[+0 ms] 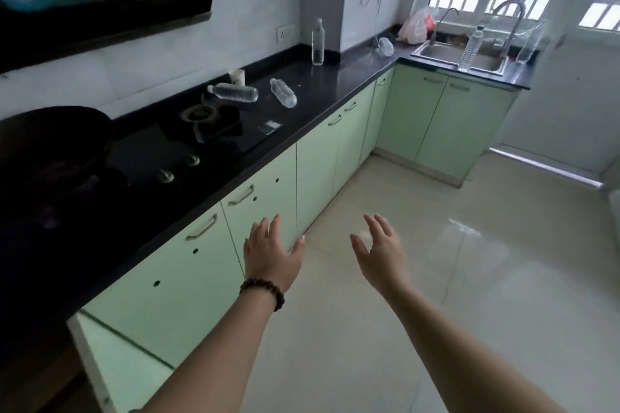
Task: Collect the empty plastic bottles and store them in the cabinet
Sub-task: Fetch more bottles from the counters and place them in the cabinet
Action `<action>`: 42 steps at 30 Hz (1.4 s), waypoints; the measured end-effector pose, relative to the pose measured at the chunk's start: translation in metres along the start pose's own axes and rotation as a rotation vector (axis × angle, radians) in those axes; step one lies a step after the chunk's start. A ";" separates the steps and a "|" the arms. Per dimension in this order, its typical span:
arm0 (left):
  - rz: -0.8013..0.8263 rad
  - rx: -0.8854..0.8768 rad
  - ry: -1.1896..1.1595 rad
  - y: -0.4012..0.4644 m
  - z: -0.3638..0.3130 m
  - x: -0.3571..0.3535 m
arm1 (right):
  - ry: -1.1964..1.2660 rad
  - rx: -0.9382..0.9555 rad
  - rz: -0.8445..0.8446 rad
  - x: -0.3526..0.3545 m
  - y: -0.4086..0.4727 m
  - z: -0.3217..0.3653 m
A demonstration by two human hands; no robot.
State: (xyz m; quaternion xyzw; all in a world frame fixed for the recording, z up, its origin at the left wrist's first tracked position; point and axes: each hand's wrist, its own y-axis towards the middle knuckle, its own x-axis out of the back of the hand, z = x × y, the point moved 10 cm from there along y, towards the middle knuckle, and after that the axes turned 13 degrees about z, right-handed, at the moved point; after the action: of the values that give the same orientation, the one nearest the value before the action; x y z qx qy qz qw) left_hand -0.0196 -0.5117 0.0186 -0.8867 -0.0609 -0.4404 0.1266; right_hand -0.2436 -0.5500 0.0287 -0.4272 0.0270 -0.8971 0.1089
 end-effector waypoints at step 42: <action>-0.321 0.491 -0.054 0.646 0.034 0.113 | -0.148 0.231 0.324 -0.061 0.786 0.186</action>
State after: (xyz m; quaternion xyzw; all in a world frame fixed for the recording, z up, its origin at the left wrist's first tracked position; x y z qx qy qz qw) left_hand 0.2164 -1.1230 -0.0208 -0.8199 -0.3084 -0.4032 0.2645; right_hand 0.0731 -1.2940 -0.0111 -0.4668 -0.0159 -0.8312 0.3015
